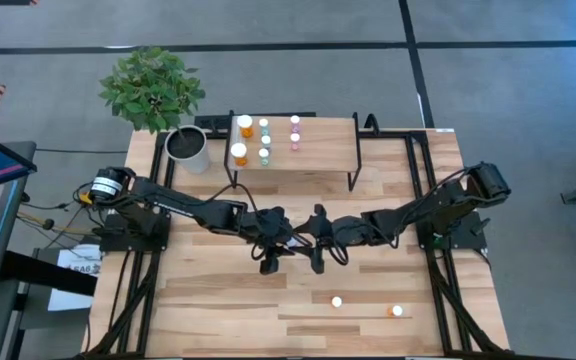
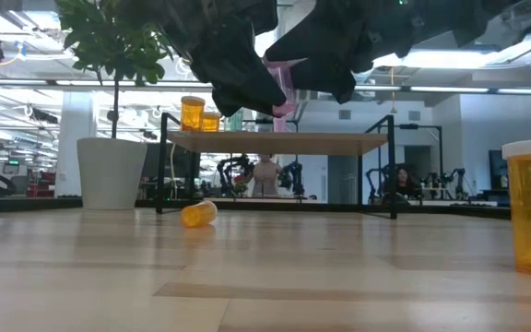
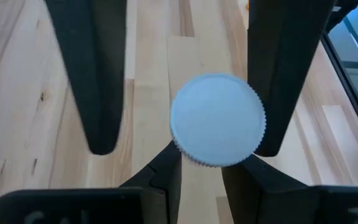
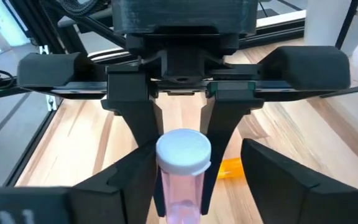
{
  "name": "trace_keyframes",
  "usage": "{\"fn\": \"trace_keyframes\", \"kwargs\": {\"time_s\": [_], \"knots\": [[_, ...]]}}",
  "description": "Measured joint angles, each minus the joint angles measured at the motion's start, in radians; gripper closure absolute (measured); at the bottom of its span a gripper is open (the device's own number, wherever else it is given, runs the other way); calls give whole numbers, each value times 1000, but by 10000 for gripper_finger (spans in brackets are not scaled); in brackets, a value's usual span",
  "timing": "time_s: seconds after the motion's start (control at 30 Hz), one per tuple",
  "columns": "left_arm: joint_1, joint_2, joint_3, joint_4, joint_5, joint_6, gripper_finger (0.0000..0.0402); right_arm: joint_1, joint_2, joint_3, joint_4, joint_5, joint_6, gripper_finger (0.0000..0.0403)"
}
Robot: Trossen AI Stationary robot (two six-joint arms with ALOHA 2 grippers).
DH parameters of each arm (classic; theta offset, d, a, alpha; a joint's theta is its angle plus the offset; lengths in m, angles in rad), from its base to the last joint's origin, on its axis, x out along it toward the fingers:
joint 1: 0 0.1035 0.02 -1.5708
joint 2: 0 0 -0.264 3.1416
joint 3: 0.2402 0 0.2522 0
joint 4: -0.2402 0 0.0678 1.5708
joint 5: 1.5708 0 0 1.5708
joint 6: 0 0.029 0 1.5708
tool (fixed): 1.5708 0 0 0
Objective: Pick and place medicine bottles onto shelf by color
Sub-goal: Put the pink pill bottle on the shelf aligned with the other pink pill bottles
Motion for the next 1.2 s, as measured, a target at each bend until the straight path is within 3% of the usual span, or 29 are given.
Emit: {"fn": "trace_keyframes", "kwargs": {"time_s": [0.53,0.93,1.2], "knots": [[-2,0,0,2,3,-6,308,0,0,0,7,-52,0,280],[-3,-15,0,-63,-83,14,205,-14,-6,0,-3,-51,-3,267],[-20,-176,-46,-222,-249,-10,189,-34,-76,-1,-1,-49,-11,268]]}}
